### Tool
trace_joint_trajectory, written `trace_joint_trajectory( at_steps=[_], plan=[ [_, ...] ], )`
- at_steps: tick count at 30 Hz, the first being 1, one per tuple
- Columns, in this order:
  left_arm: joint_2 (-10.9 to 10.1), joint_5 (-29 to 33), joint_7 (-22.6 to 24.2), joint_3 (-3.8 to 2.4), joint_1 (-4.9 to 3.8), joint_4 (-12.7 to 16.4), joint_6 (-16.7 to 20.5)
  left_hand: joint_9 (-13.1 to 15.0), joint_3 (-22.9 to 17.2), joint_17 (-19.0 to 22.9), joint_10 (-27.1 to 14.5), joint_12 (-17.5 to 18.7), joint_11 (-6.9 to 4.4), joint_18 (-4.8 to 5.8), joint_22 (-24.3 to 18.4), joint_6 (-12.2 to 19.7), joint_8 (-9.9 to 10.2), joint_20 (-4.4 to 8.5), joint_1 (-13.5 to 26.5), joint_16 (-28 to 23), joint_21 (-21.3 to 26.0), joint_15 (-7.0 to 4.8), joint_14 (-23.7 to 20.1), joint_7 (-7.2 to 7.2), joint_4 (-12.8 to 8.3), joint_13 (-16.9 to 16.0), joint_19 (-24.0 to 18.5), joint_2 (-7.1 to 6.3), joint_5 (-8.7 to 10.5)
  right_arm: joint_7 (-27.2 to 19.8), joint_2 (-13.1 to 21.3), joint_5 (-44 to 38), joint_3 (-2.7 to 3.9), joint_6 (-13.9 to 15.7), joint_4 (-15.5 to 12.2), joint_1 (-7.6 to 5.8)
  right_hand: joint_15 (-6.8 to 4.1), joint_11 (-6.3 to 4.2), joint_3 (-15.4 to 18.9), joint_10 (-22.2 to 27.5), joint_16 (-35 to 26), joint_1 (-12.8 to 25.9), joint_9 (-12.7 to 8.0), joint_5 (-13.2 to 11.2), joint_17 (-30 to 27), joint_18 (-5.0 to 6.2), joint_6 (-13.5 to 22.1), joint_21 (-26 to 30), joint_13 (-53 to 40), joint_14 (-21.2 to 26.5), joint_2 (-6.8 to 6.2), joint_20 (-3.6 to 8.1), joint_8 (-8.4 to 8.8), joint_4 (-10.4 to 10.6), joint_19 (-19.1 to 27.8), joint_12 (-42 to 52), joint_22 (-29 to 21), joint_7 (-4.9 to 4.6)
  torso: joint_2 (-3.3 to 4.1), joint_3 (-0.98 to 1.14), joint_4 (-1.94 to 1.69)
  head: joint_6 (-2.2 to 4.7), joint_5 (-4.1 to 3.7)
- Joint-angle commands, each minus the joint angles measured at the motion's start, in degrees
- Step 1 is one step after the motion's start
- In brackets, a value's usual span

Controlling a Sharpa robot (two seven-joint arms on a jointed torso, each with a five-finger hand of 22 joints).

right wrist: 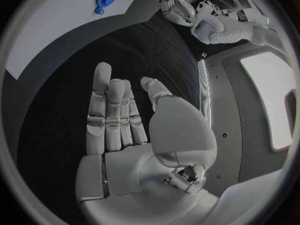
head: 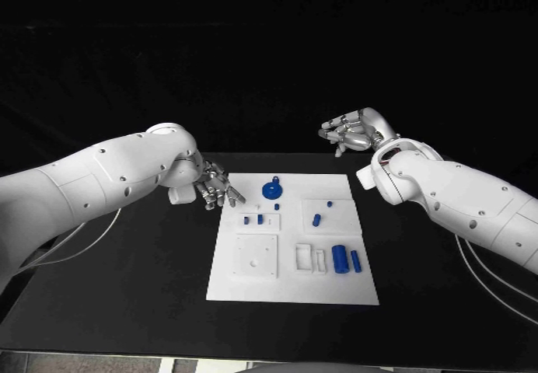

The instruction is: Assemble the parts on the task board

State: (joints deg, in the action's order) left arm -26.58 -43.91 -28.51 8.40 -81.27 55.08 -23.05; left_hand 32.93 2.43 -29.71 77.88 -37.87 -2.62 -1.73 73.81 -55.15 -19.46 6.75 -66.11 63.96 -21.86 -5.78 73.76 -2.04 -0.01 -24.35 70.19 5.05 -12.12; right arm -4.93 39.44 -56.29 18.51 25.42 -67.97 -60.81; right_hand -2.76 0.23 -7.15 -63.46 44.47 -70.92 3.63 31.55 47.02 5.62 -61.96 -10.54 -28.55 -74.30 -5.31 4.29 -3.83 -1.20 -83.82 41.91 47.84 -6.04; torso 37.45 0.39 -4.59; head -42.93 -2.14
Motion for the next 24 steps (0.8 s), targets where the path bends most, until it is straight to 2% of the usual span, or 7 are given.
trace_joint_trajectory(
  at_steps=[1, 5, 11, 13, 17, 22, 24],
  plan=[
    [-2.2, 4.0, 1.5, -0.07, -0.58, 3.1, 8.8, -2.5, -0.1, 1.5, 0.0, 2.5, 0.05, 0.79, -1.9, 0.0, 0.3, -0.22, -3.0, -2.7, 2.2, 0.25, 0.2, 0.02, -3.0, 2.0, 0.2, 1.79, -3.91, -0.8, 0.2, 0.4, 0.03, -1.0, 0.0, 0.07, -0.12, 0.15, -0.5, 0.3, 0.1, -0.7, 0.0, 0.2, -0.1, 0.61, 0.7, -0.1, 0.1, 0.4, -0.26, -0.29, 0.27, -0.3, -1.6, 0.0, 0.0, -0.06, -0.18, 0.0, -0.37, 0.19, -0.1],
    [-4.8, 4.1, 2.0, -0.02, -0.84, 6.4, 12.7, -7.7, -0.3, 3.5, 0.2, 6.0, 0.44, 0.79, -4.2, -0.7, 1.5, -0.55, -5.9, -6.4, 5.0, 0.63, 0.5, -0.28, -6.9, 4.9, 0.7, 2.97, -7.29, -0.8, 0.3, 0.5, 0.02, -1.1, 0.0, 0.11, -0.13, 0.15, -1.1, 0.2, 0.1, -0.6, 0.0, 0.2, -0.1, 0.63, 0.7, -0.2, 0.1, 0.5, -0.31, -0.3, 0.27, -0.5, -1.6, 0.0, 0.0, -0.08, -0.26, -0.1, -0.53, 0.39, -0.14],
    [-8.0, 2.8, 3.0, 0.13, -0.96, 11.2, 16.8, -15.9, 2.0, 3.6, 1.2, 8.2, 0.28, 0.85, -5.4, -3.5, 2.3, -0.6, -6.1, -8.6, 7.7, 0.73, 1.3, -0.27, -9.7, 6.7, 2.1, 4.41, -6.44, -0.8, 0.6, 0.5, 0.02, -1.3, -0.2, 0.3, -0.13, 0.13, -2.2, 0.2, 0.1, -0.4, 0.0, 0.2, 0.0, 0.65, 0.6, -0.2, 0.1, 0.4, -0.5, -0.29, 0.27, -0.9, -1.5, 0.0, 0.1, -0.08, -0.2, -0.08, -0.37, 0.66, 0.08],
    [-8.9, 1.4, 3.6, 0.29, -0.94, 12.8, 18.5, -17.1, 3.1, 3.5, 1.1, 8.2, 0.4, 0.89, -5.5, -4.0, 3.4, -0.65, -4.7, -8.7, 7.9, 0.8, 1.2, -0.49, -8.7, 6.7, 2.2, 3.71, -4.28, -0.8, 0.7, 0.5, 0.02, -1.3, -0.4, 0.41, -0.13, 0.13, -2.2, 0.2, 0.1, -0.4, 0.0, 0.2, 0.0, 0.65, 0.6, -0.2, 0.1, 0.4, -0.5, -0.29, 0.27, -0.9, -1.5, 0.0, 0.1, -0.08, -0.16, -0.03, -0.33, 0.82, 0.2],
    [-10.9, -2.2, 5.3, 1.33, -0.83, 16.6, 24.2, -20.8, 5.3, 4.8, 0.5, 10.7, 1.09, 0.89, -6.8, -4.4, 6.6, -1.32, -3.0, -11.7, 9.8, 1.52, 0.5, -1.5, -5.4, 8.1, 1.4, 1.6, 3.14, -0.7, 0.9, 0.5, 0.02, -1.2, -0.8, 0.65, -0.14, 0.13, -2.3, 0.3, 0.1, -0.4, 0.0, 0.2, 0.0, 0.65, 0.6, -0.3, 0.1, 0.5, -0.46, -0.28, 0.27, -0.9, -1.6, 0.0, 0.1, -0.08, -0.23, -0.01, -0.37, 0.93, 0.25],
    [-13.1, -6.0, 6.9, 3.49, -0.51, 21.3, 32.1, -26.7, 5.3, 5.6, 2.9, 15.7, 1.37, 0.75, -10.5, -7.4, 11.9, -1.6, -4.7, -16.2, 13.2, 1.78, 2.3, -2.11, 1.4, 10.7, 3.5, -1.62, 4.08, -0.7, 1.1, 0.4, 0.02, -1.2, -1.2, 0.85, -0.14, 0.13, -2.3, 0.3, 0.1, -0.4, 0.0, 0.2, 0.0, 0.65, 0.6, -0.3, 0.1, 0.5, -0.46, -0.28, 0.27, -0.9, -1.6, 0.0, 0.1, -0.08, -0.26, 0.01, -0.4, 1.19, 0.24],
    [-13.8, -8.8, 7.0, 4.48, 0.03, 23.4, 35.9, -27.2, 5.1, 5.2, 3.4, 16.2, 1.39, 0.81, -10.8, -8.0, 12.3, -1.54, -5.0, -16.4, 13.6, 1.69, 2.6, -2.01, 2.2, 10.8, 3.8, -2.56, 3.68, -0.7, 1.3, 0.4, 0.02, -1.1, -1.3, 0.95, -0.14, 0.13, -2.3, 0.3, 0.1, -0.4, 0.0, 0.2, 0.0, 0.65, 0.6, -0.3, 0.1, 0.5, -0.46, -0.28, 0.27, -0.9, -1.6, 0.0, 0.1, -0.08, -0.3, -0.03, -0.45, 1.37, 0.27]
  ],
)
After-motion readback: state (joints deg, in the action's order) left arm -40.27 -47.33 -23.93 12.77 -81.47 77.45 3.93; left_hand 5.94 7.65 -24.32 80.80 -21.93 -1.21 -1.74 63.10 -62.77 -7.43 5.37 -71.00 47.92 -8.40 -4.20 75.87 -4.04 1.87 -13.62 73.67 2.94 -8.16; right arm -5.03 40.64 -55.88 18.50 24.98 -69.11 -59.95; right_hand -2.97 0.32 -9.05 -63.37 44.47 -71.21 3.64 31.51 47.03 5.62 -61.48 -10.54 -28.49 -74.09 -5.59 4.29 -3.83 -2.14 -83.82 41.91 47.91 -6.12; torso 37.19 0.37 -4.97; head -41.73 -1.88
